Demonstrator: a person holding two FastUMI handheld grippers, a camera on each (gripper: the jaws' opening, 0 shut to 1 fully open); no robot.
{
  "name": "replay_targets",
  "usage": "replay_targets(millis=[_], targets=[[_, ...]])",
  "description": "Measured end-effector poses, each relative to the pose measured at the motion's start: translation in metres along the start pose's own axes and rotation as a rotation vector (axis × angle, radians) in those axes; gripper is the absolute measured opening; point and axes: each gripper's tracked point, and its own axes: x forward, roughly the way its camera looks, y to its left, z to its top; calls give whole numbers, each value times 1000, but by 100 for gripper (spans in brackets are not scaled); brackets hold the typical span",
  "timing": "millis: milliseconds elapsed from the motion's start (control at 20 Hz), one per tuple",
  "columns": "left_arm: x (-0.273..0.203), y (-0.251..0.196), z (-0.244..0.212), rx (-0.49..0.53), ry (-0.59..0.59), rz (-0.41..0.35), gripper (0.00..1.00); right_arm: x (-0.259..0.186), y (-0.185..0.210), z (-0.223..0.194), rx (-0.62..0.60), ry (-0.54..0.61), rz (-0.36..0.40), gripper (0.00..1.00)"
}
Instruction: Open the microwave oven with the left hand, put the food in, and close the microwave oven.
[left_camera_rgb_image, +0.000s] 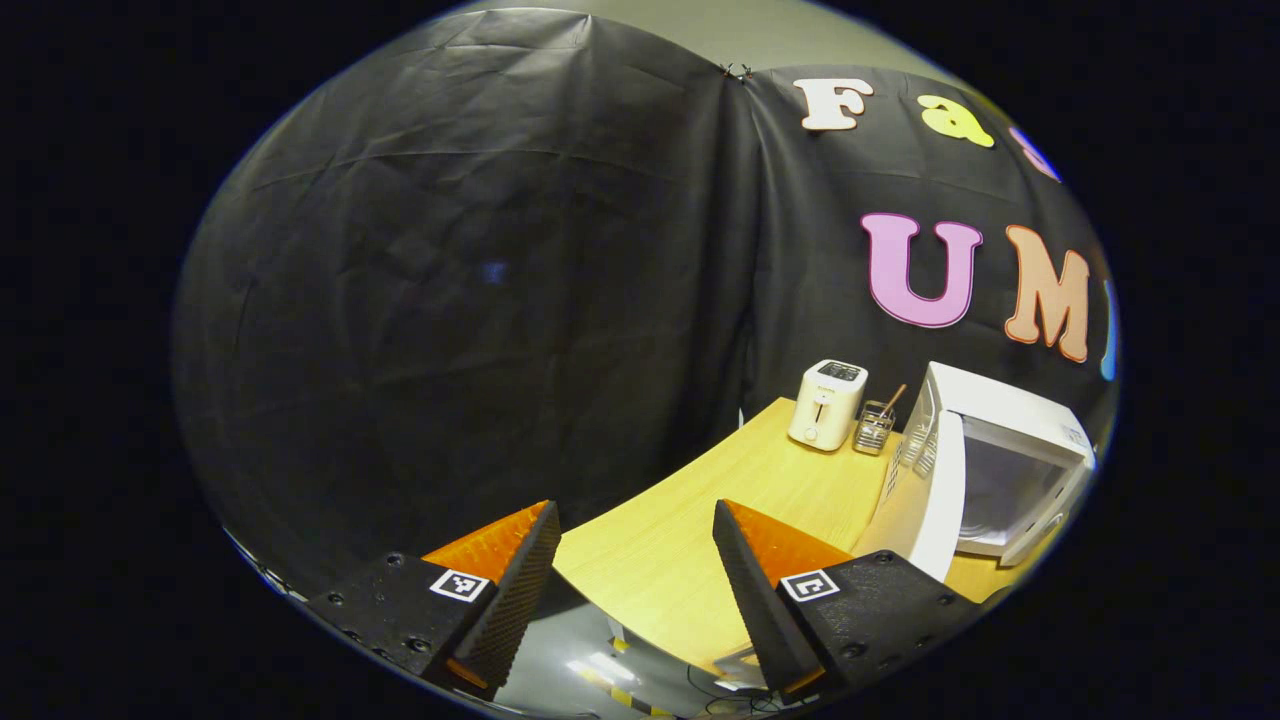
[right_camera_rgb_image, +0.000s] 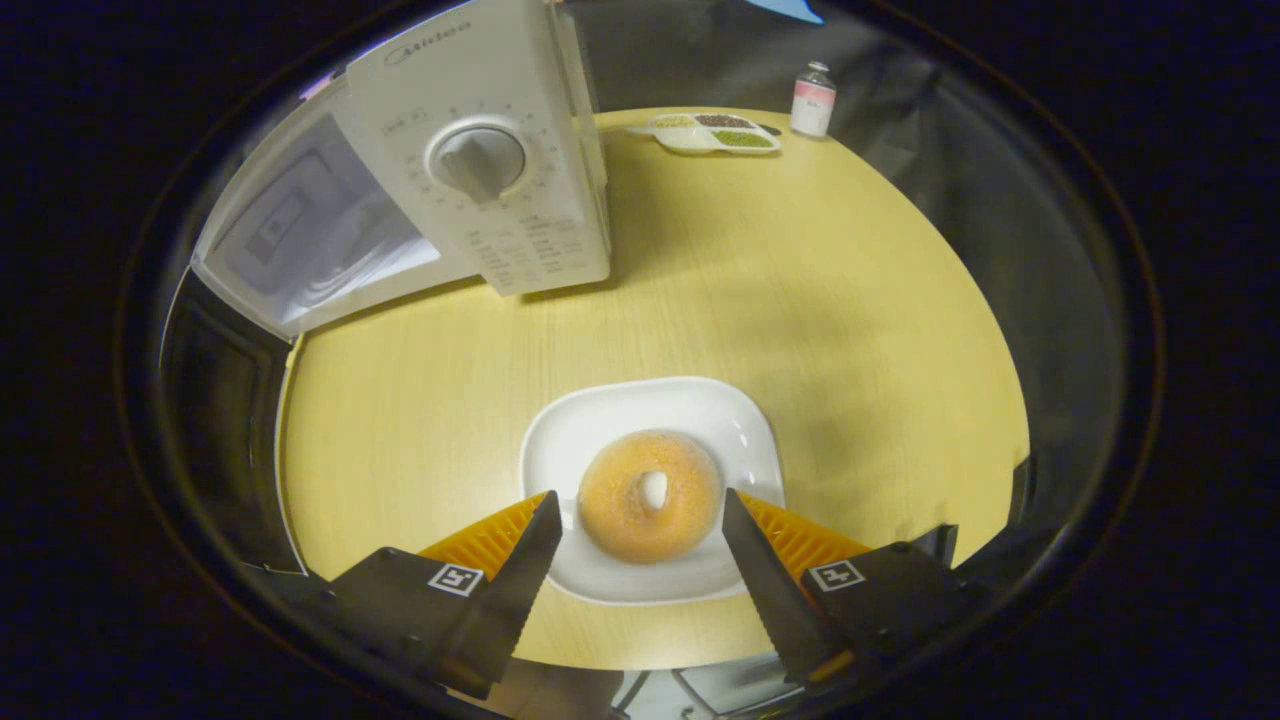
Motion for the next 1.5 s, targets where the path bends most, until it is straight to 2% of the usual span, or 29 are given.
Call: replay_targets(millis=[100,250,350,400,450,550,700,900,1100,1150,1200,1250,1500], targets=[[0,-4,2,3,-3,5,90,5,1,-1,-4,10,8,97],[1,-9,5,17,-3,16,90,10,1,-3,-30,25,12,100],[1,-13,6,19,-5,20,91,12,0,-2,-46,21,14,95],[3,-15,5,14,-4,21,91,12,0,-3,-52,22,15,85],[3,-21,3,2,5,15,91,11,1,-3,-59,28,25,85],[5,-30,-3,-16,14,4,91,8,7,-6,-62,46,63,76],[7,-36,-3,-16,10,1,91,-3,21,-5,-36,32,114,75],[12,-40,-2,-12,7,-20,91,-28,60,-3,57,-4,223,75],[19,-43,-7,-3,27,-49,91,-57,116,-4,130,-51,349,75],[23,-43,-9,4,32,-60,91,-63,130,-3,149,-65,370,74],[25,-43,-10,10,39,-75,87,-68,141,-1,174,-80,382,80],[29,-45,-11,16,48,-92,91,-74,153,4,200,-97,393,80],[39,-49,-20,52,99,-162,90,-97,211,37,304,-204,467,80]])
